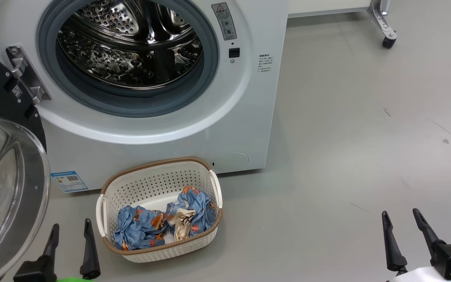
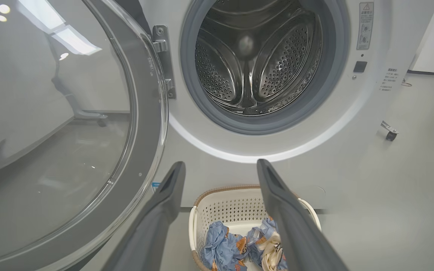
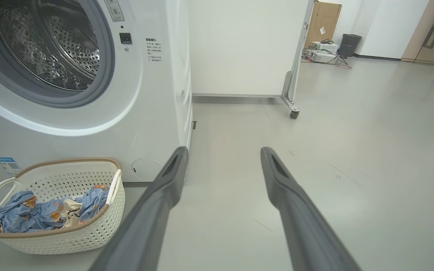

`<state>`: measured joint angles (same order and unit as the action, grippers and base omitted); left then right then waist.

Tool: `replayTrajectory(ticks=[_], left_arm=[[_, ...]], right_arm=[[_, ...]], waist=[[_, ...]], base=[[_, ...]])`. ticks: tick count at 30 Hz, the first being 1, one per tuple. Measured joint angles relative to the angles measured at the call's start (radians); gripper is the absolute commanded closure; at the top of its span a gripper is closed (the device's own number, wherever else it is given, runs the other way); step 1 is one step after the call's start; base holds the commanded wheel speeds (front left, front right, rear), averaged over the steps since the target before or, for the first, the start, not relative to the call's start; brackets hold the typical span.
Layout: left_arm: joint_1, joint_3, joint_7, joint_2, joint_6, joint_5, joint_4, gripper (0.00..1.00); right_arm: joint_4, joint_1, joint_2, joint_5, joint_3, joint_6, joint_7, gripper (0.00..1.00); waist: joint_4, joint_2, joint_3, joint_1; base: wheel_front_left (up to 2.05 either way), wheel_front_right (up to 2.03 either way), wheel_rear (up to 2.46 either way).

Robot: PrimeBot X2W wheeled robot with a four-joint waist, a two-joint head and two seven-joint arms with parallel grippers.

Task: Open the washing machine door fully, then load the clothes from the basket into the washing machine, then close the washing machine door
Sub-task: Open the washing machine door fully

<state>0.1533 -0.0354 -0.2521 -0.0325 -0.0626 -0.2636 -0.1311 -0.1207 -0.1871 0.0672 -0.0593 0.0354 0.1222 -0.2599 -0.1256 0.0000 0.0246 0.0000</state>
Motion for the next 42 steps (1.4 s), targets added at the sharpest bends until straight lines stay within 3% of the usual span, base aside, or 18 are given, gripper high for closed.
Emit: replayTrajectory(ticks=[26, 42], left_arm=[[0.046, 0.039, 0.000, -0.005, 0.034, 0.001, 0.013, 0.00], [0.074, 0.036, 0.000, -0.008, 0.046, 0.018, 0.025, 0.00]], right_arm=[[-0.001, 0.020, 0.021, 0.000, -0.012, 0.000, 0.000, 0.00], [-0.015, 0.020, 0.021, 0.000, -0.030, 0.000, 0.000, 0.00]], waist=[[0.138, 0.0000, -0.017, 0.0000], [0.139, 0.0000, -0.029, 0.0000]], base=[[0.00, 0.00, 0.00], [0.00, 0.00, 0.00]])
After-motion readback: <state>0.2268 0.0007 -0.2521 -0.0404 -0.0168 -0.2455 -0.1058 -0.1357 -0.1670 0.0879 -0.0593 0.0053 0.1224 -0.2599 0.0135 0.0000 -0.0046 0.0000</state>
